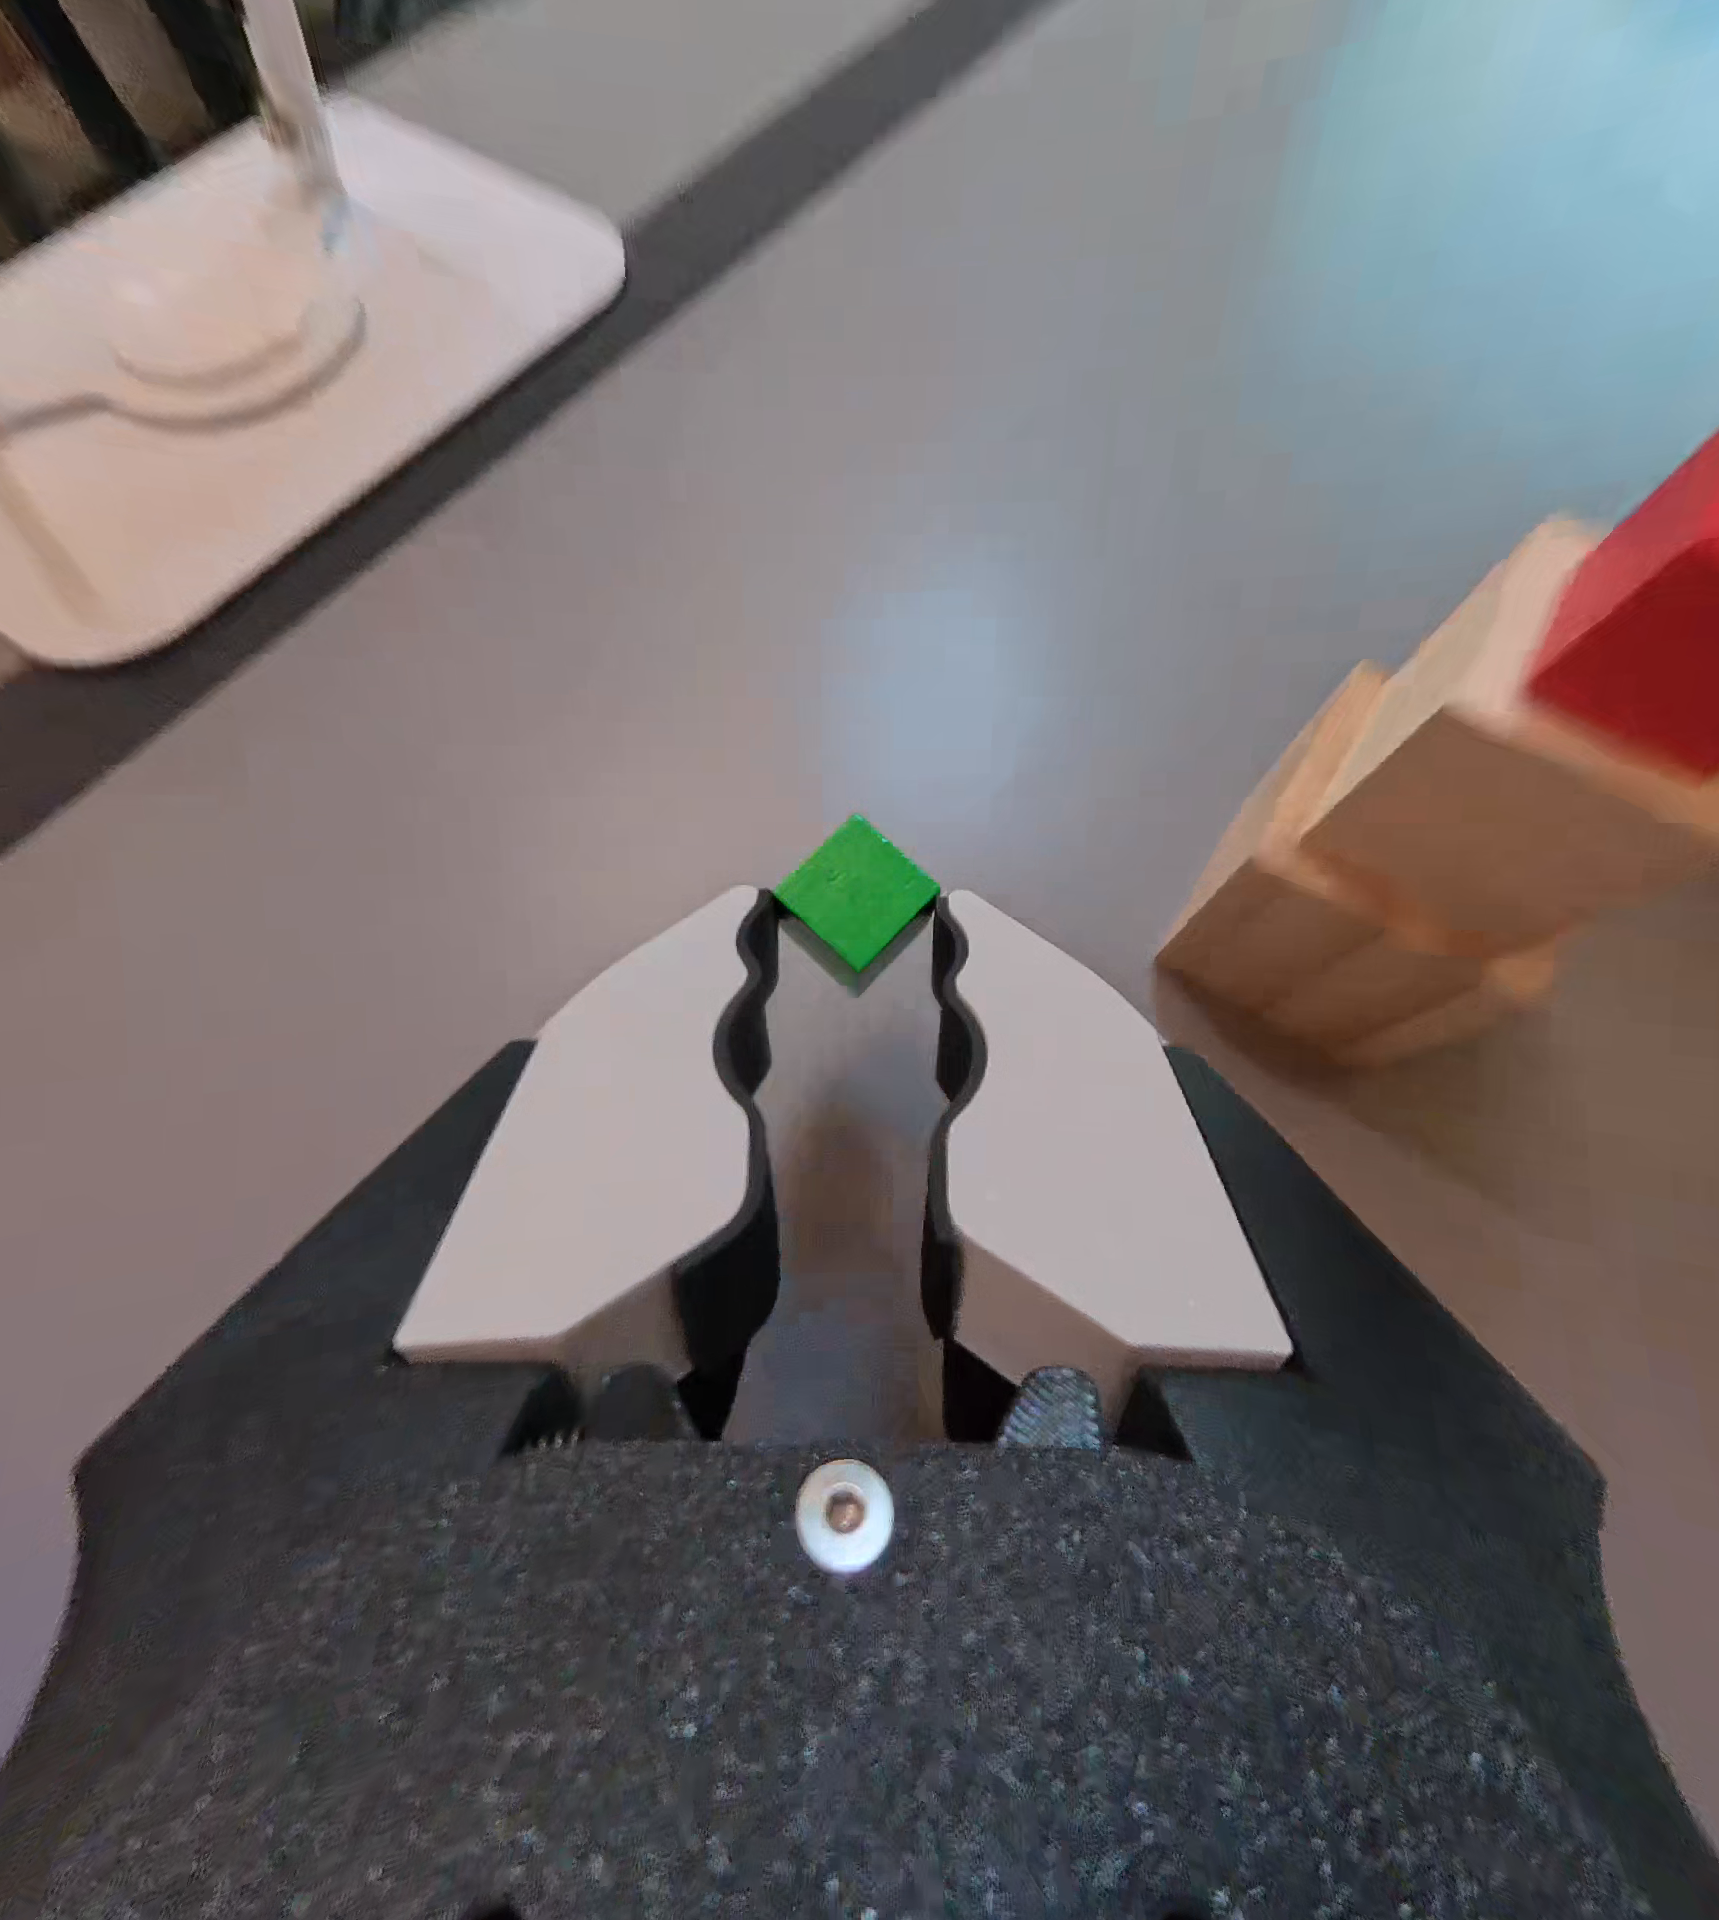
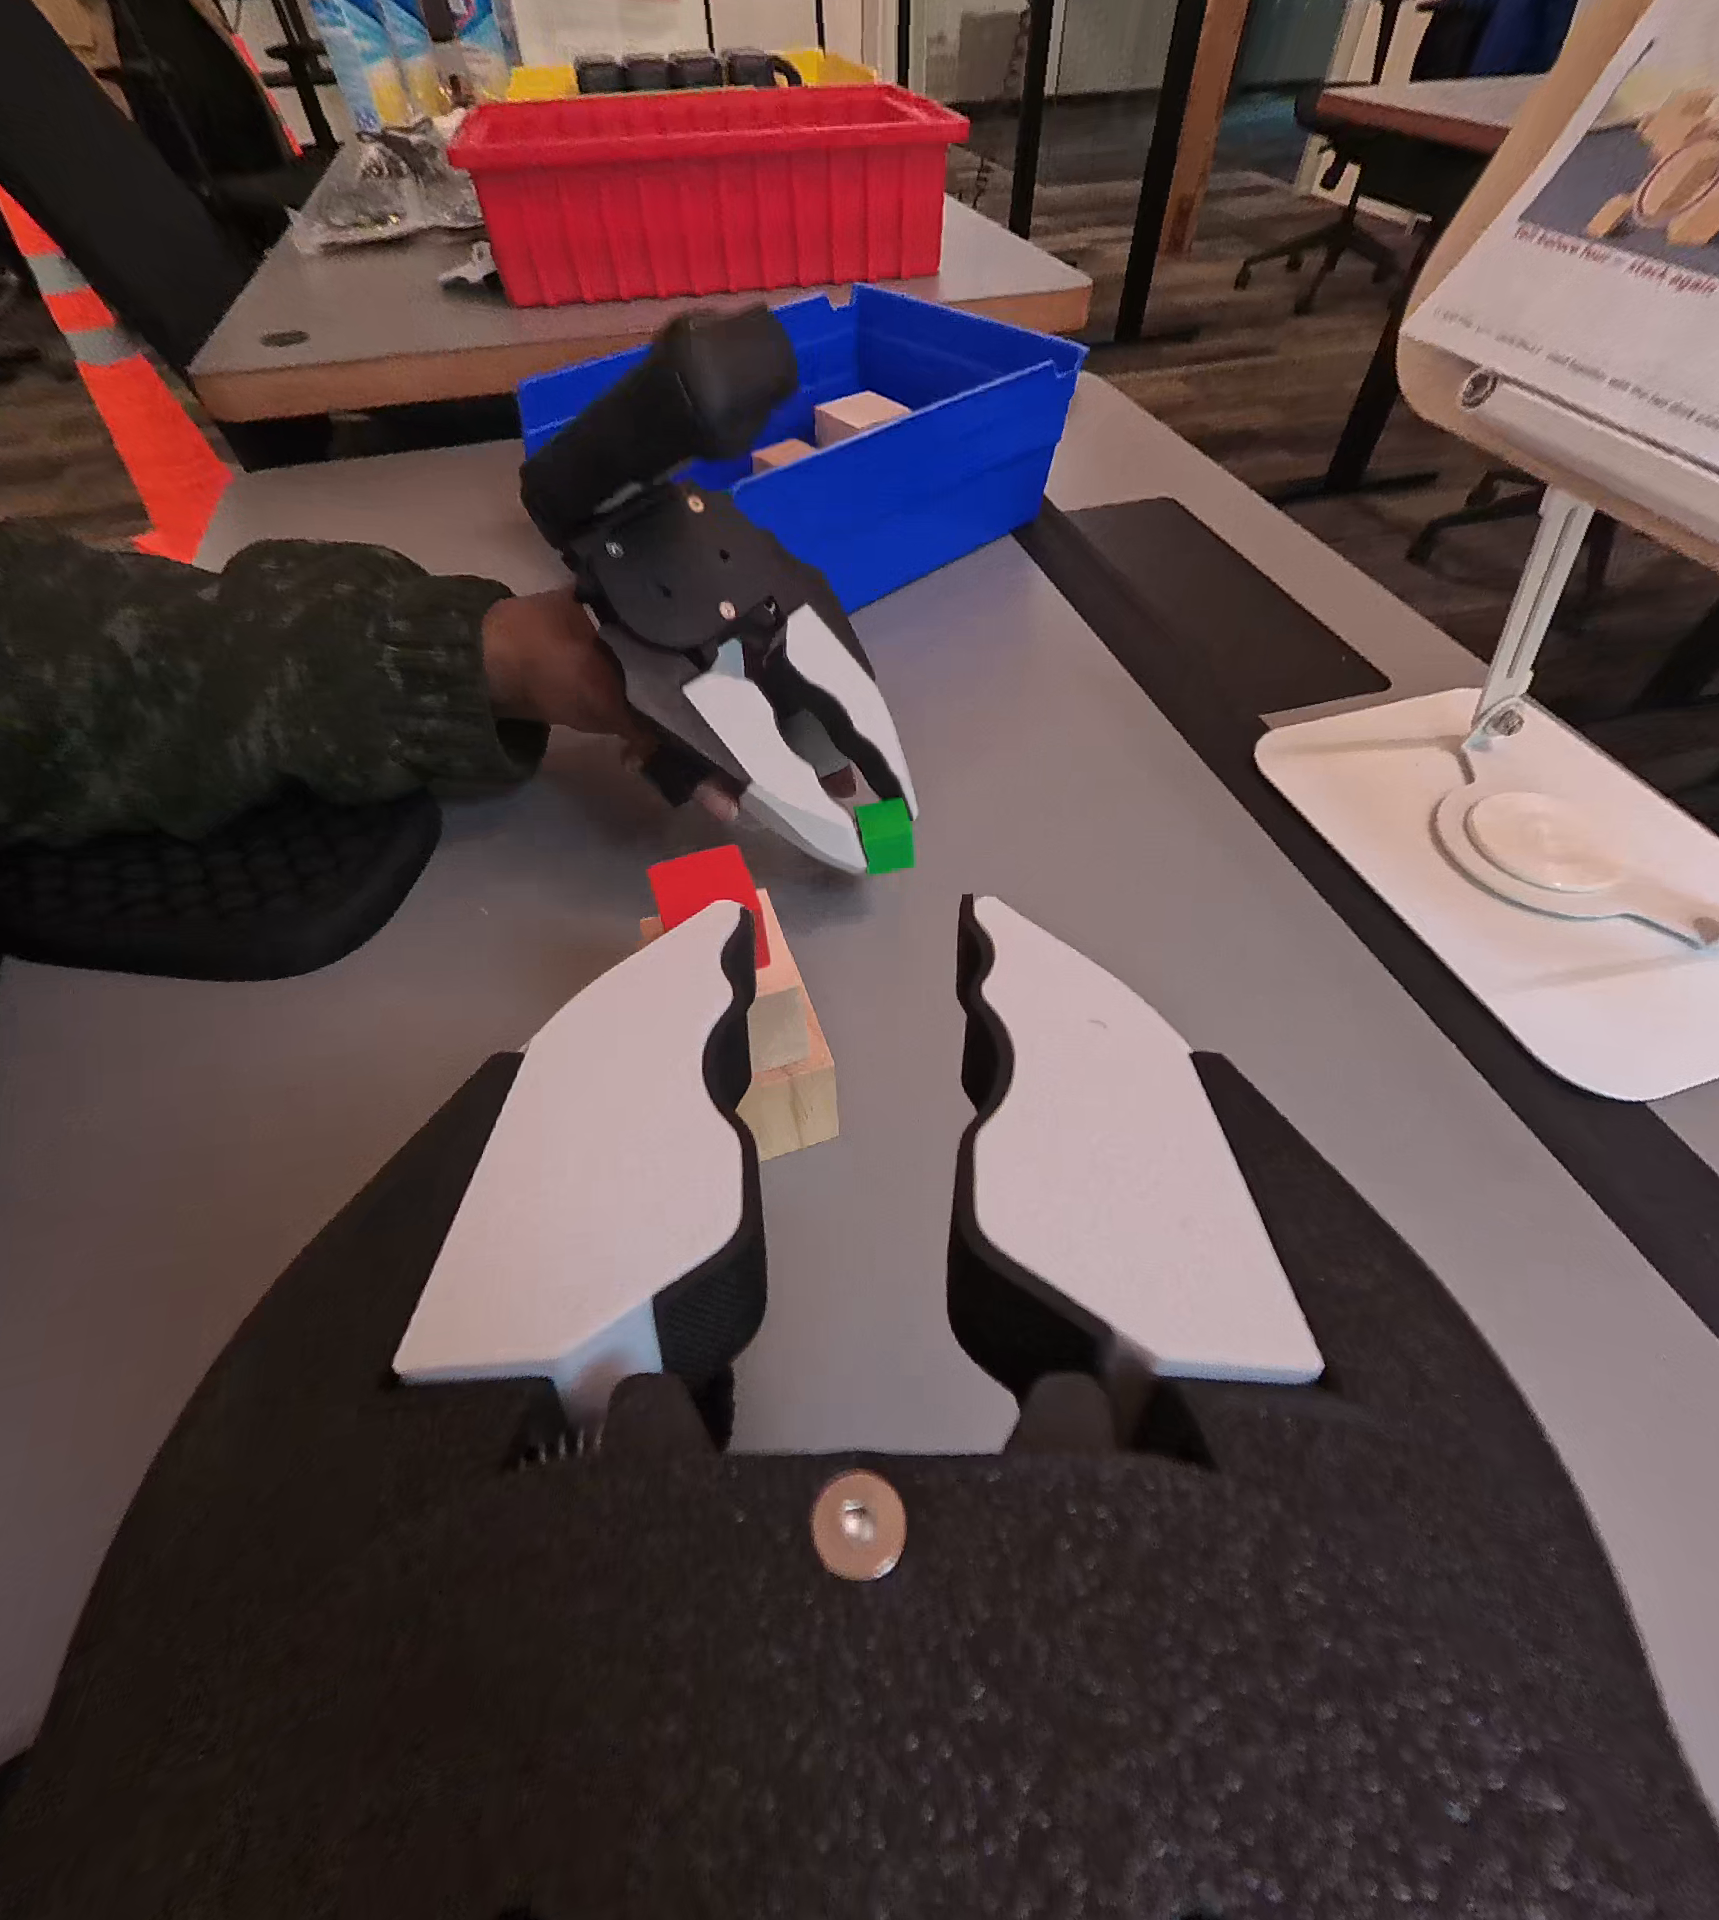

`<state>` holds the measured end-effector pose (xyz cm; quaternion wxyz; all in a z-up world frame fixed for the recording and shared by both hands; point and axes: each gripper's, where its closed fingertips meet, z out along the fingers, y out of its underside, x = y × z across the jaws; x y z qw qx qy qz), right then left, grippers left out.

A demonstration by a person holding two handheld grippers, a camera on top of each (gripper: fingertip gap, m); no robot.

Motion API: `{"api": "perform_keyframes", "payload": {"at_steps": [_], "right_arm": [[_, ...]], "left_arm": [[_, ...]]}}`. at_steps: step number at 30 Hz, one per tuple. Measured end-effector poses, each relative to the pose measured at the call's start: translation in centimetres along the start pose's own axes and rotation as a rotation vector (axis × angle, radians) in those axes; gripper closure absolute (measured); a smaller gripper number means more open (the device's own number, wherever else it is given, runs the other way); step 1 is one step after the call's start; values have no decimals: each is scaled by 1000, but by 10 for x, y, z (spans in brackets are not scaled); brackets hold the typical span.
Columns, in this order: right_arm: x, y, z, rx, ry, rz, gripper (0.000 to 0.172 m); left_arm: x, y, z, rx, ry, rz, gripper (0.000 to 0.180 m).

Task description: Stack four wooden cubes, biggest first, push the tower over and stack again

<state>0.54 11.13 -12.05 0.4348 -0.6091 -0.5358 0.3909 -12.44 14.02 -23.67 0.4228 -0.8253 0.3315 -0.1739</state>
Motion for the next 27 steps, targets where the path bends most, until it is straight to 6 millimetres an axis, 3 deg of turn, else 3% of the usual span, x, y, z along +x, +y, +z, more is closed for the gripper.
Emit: {"api": "perform_keyframes", "payload": {"at_steps": [4,8,15,20,27], "right_arm": [[-9,-9,2,11,4,-40,136],[-17,-7,8,-14,6,-76,135],[-18,5,11,-56,54,-113,135],[-23,14,12,-81,52,-132,135],[-43,20,41,-100,2,-195,135]], "left_arm": [[25,-52,-34,193,93,-45,152],[61,-82,-55,210,132,-65,152],[99,-81,-47,75,52,-37,152],[102,-77,-39,44,26,-44,152],[110,-82,-42,72,70,-54,152]]}}
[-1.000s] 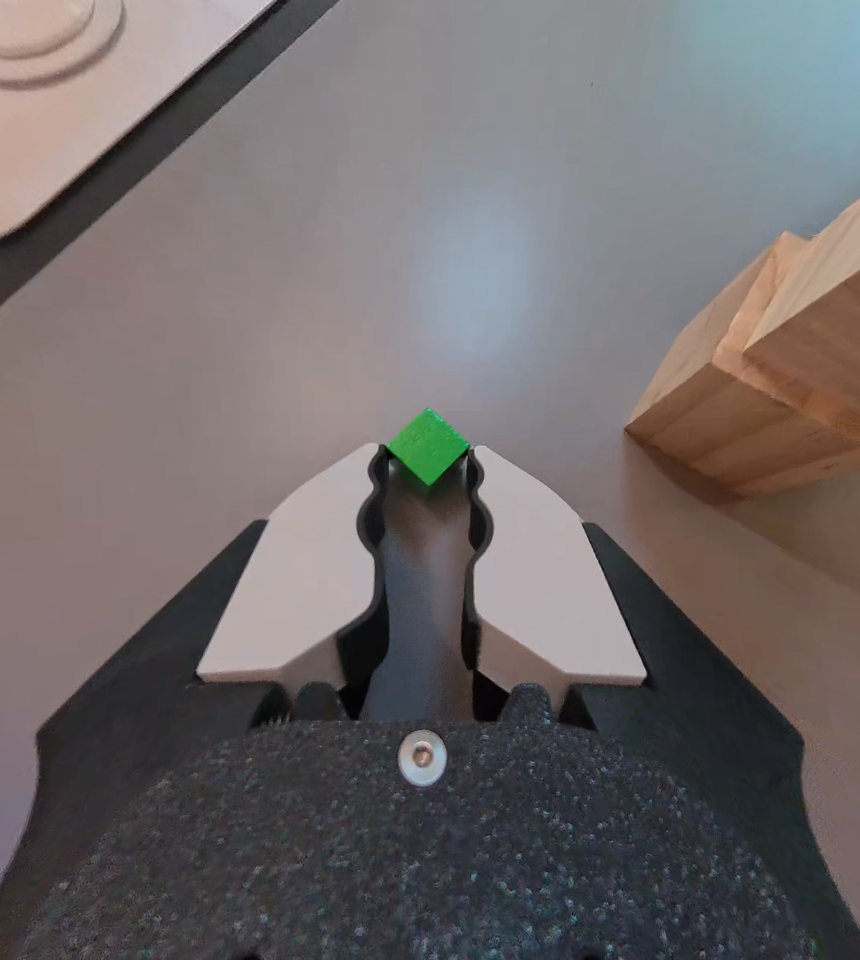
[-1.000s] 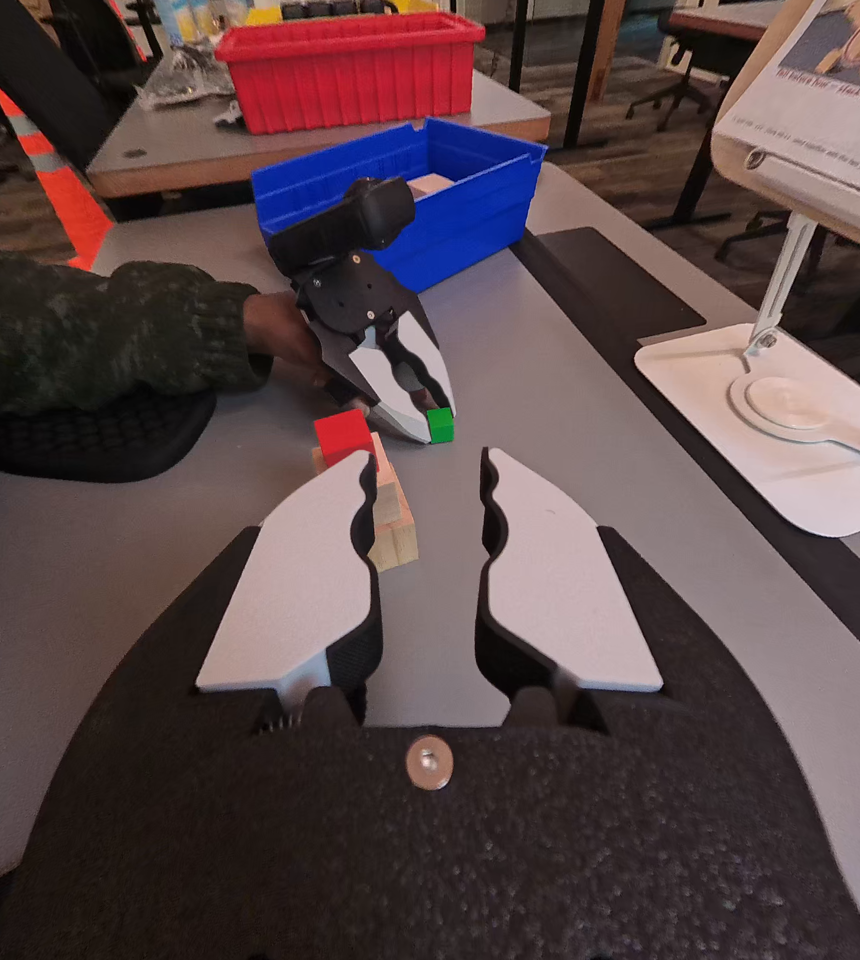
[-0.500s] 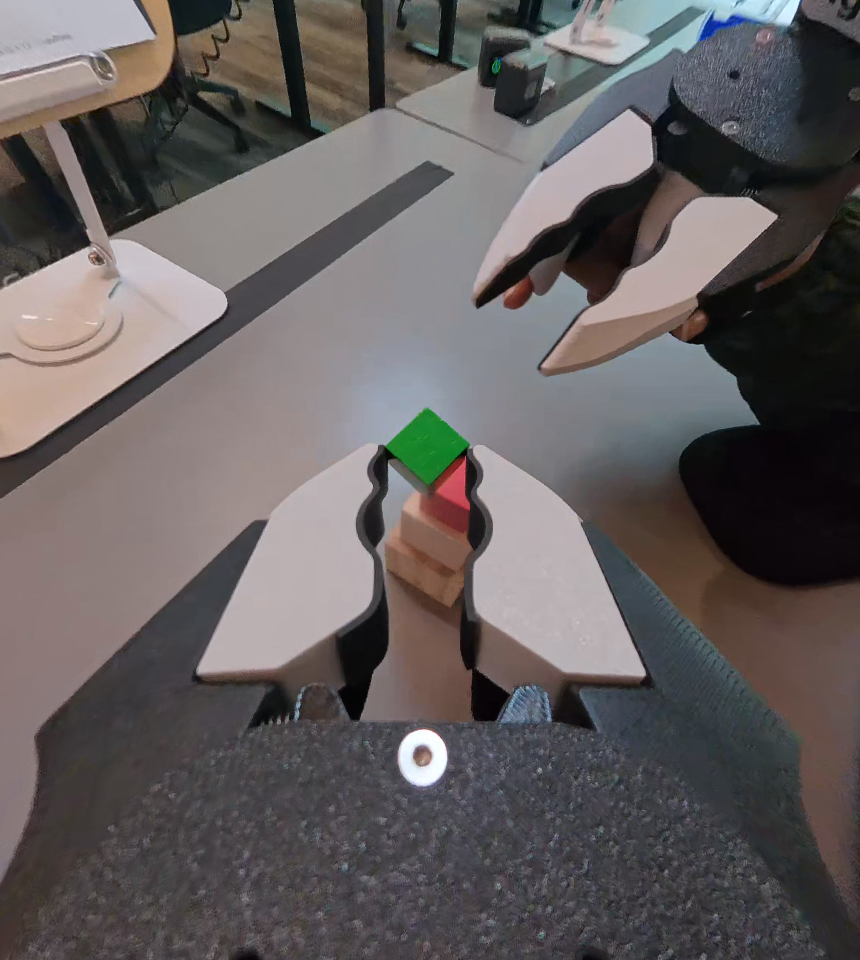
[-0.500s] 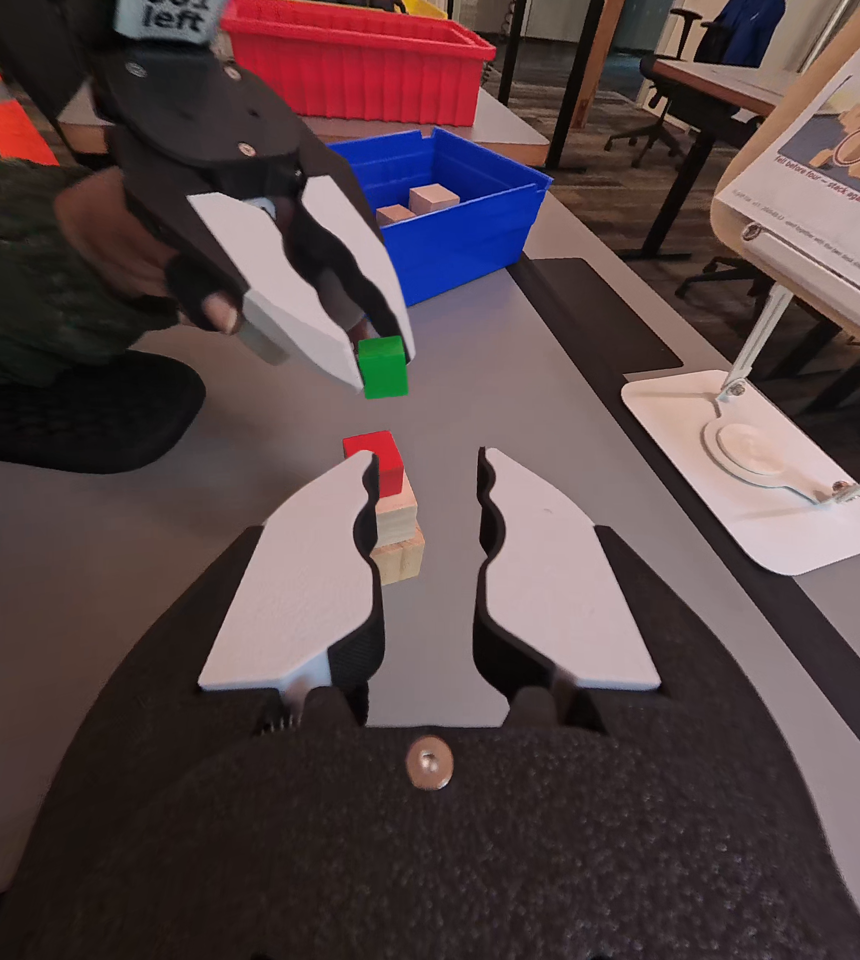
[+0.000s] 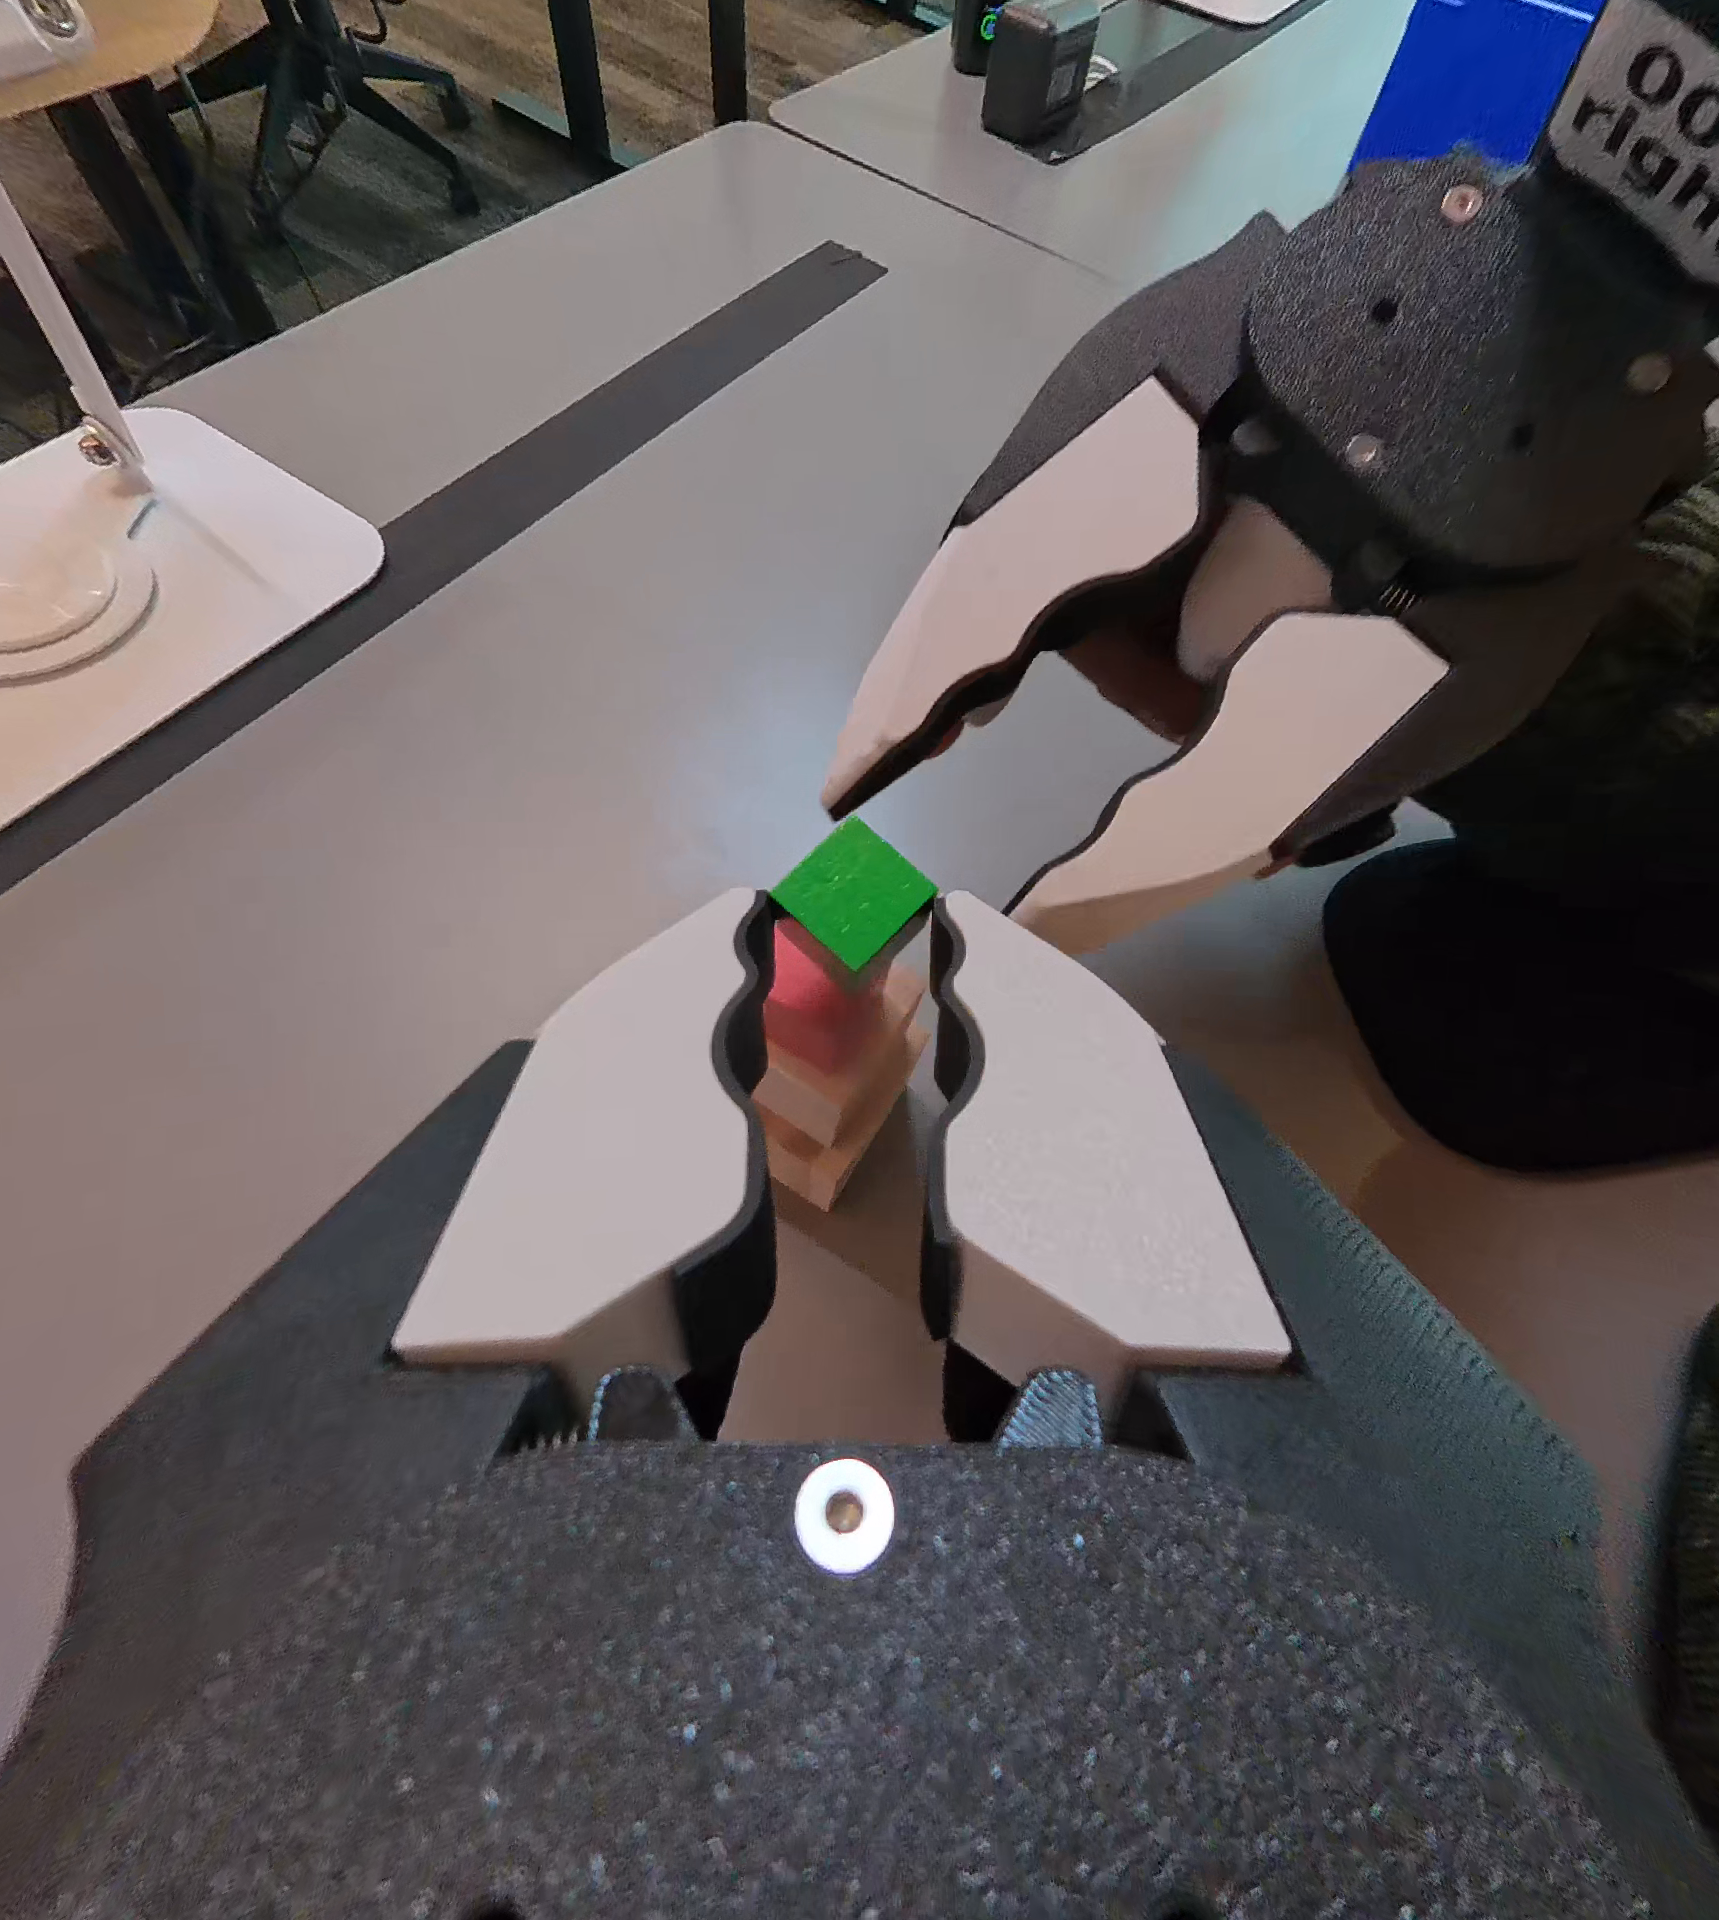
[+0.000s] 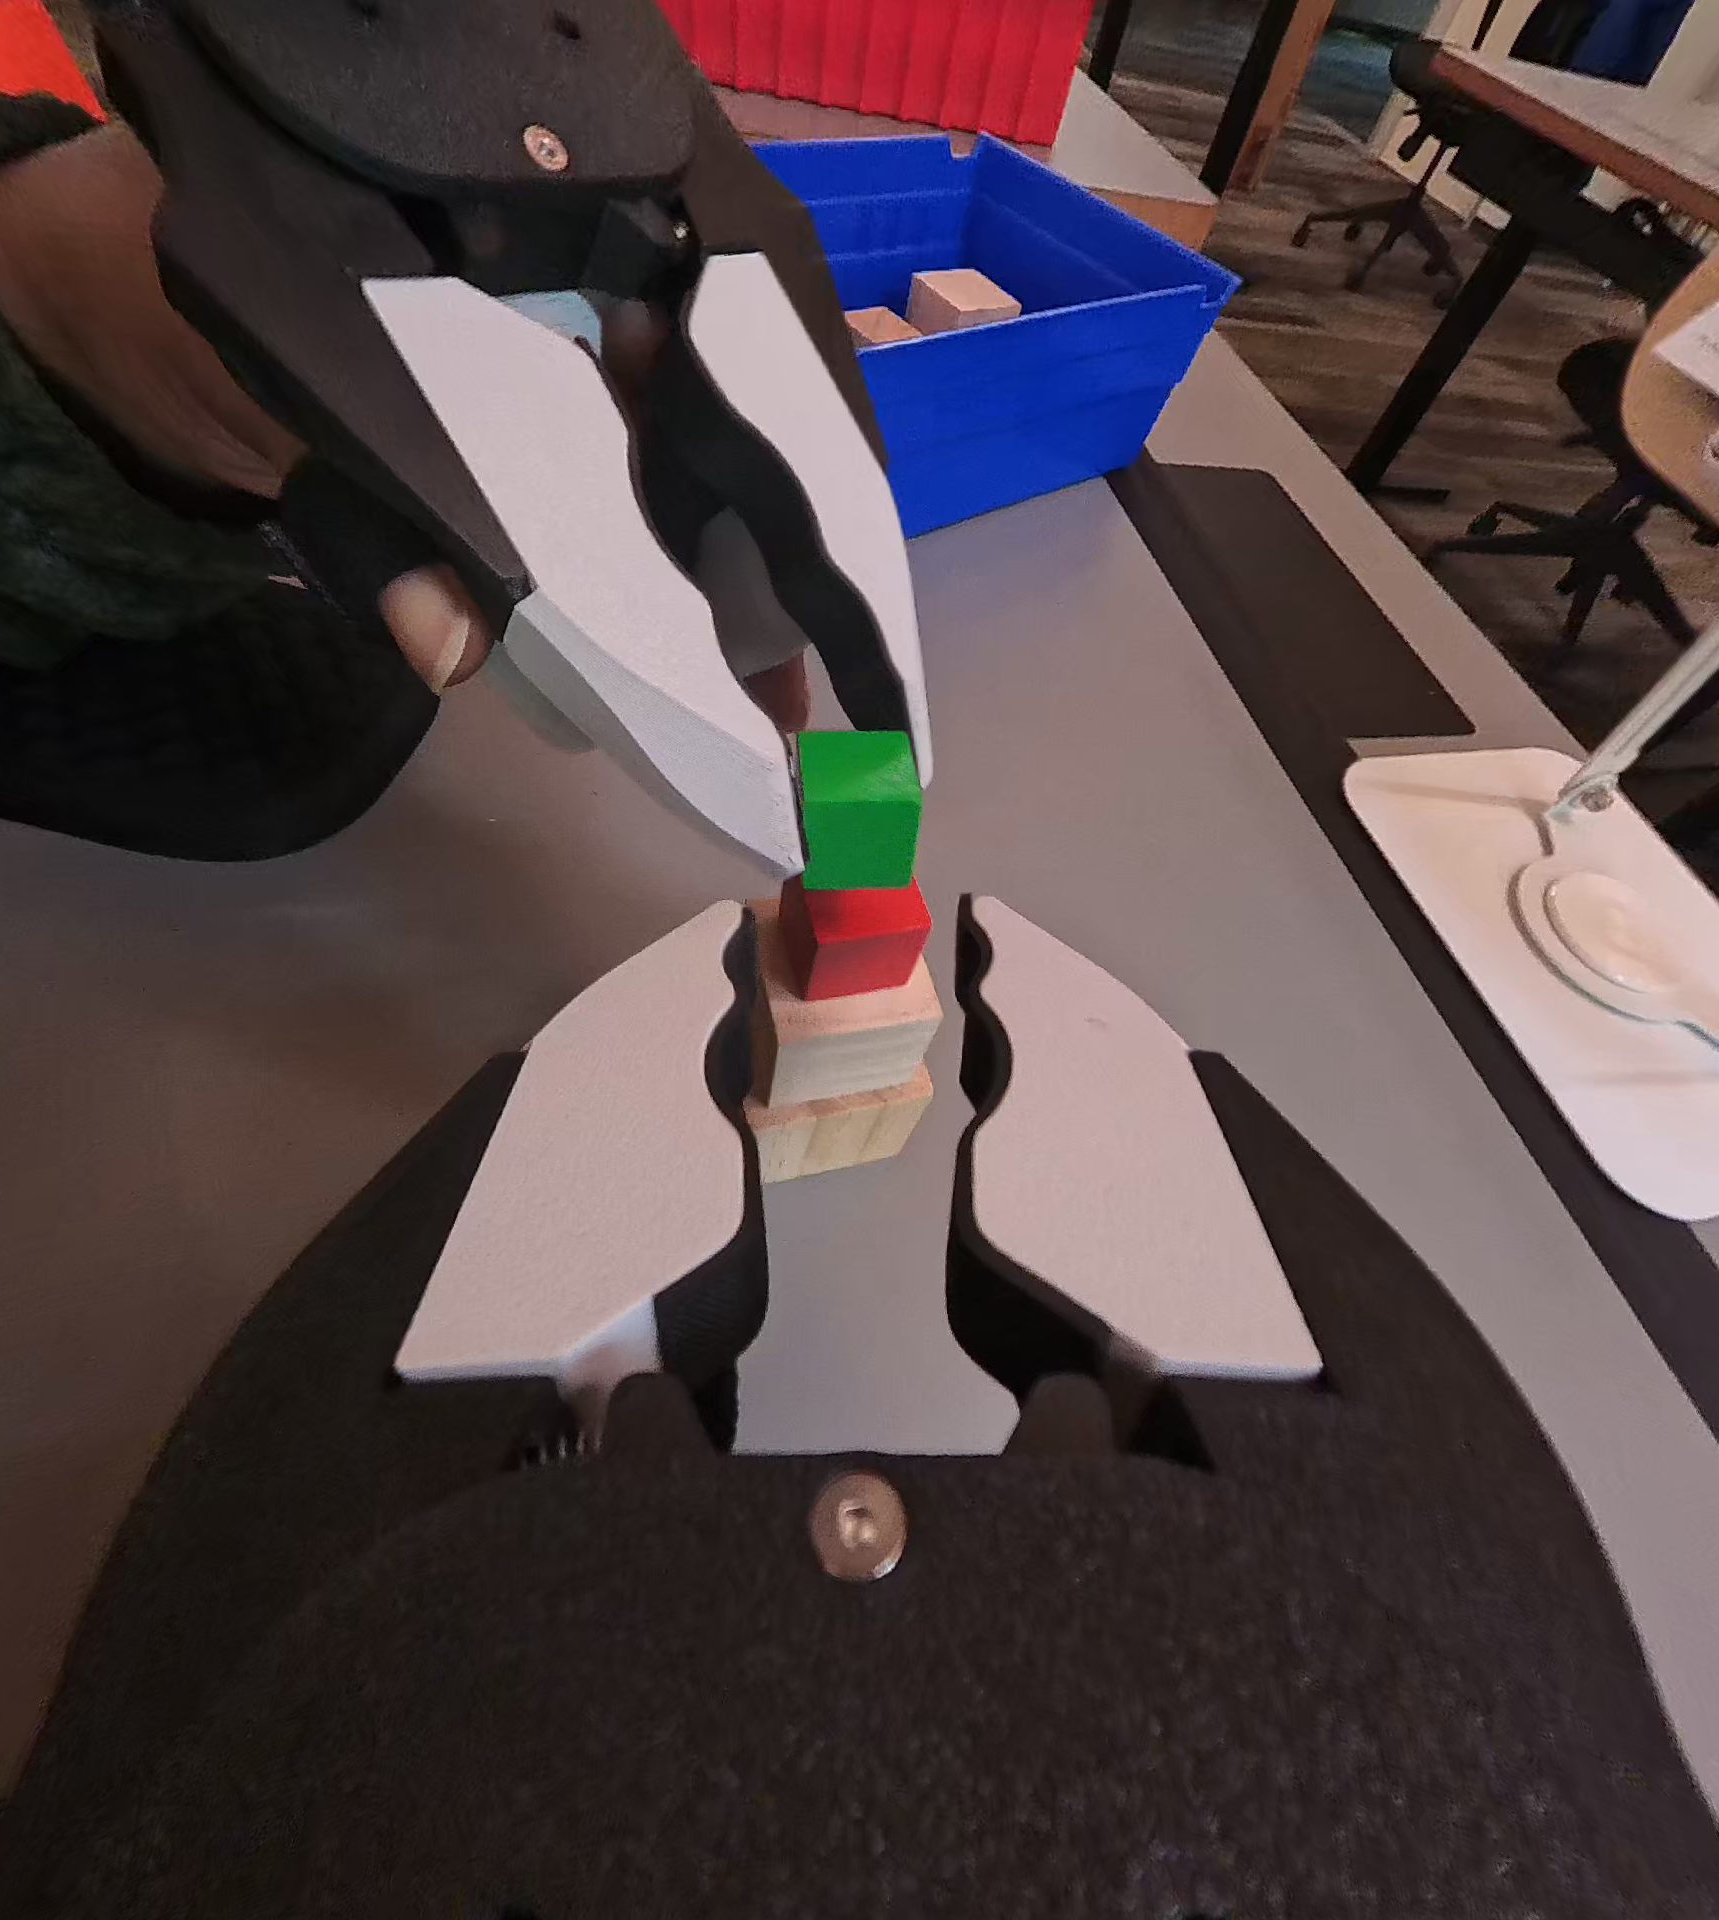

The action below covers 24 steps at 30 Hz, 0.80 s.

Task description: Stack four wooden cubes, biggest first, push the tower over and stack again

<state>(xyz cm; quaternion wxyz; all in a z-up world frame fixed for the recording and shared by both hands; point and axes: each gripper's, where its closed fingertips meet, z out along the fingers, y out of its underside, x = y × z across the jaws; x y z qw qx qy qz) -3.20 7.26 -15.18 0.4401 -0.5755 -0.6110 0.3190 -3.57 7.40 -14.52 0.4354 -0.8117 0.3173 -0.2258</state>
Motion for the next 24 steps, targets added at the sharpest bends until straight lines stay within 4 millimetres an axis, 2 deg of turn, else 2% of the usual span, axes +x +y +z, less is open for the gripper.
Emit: {"api": "perform_keyframes", "payload": {"at_steps": [4,7,8,9,11,15,17,19,22,24], "right_arm": [[-1,-6,8,24,34,-54,136],[-3,-10,8,58,37,-81,145],[-3,-10,8,62,41,-87,150],[-1,-9,7,65,49,-87,164],[0,-12,6,103,39,-69,171],[-3,-18,3,140,5,-44,162],[-4,-19,2,146,-30,-5,150],[-5,-20,-3,168,-89,84,142],[-2,-33,-12,222,-149,232,141],[-1,-40,-13,195,-163,303,140]], "left_arm": [[1,0,-1,8,13,-15,152],[1,-2,-5,23,30,-27,152],[1,-3,-6,31,43,-36,152],[2,-4,-8,44,62,-46,152],[4,-8,-12,73,106,-73,152],[5,-10,-16,107,156,-104,152],[7,-10,-16,113,168,-91,152],[7,-10,-17,117,147,-40,152],[5,-8,-16,110,61,90,152],[5,-8,-15,111,8,150,152]]}}
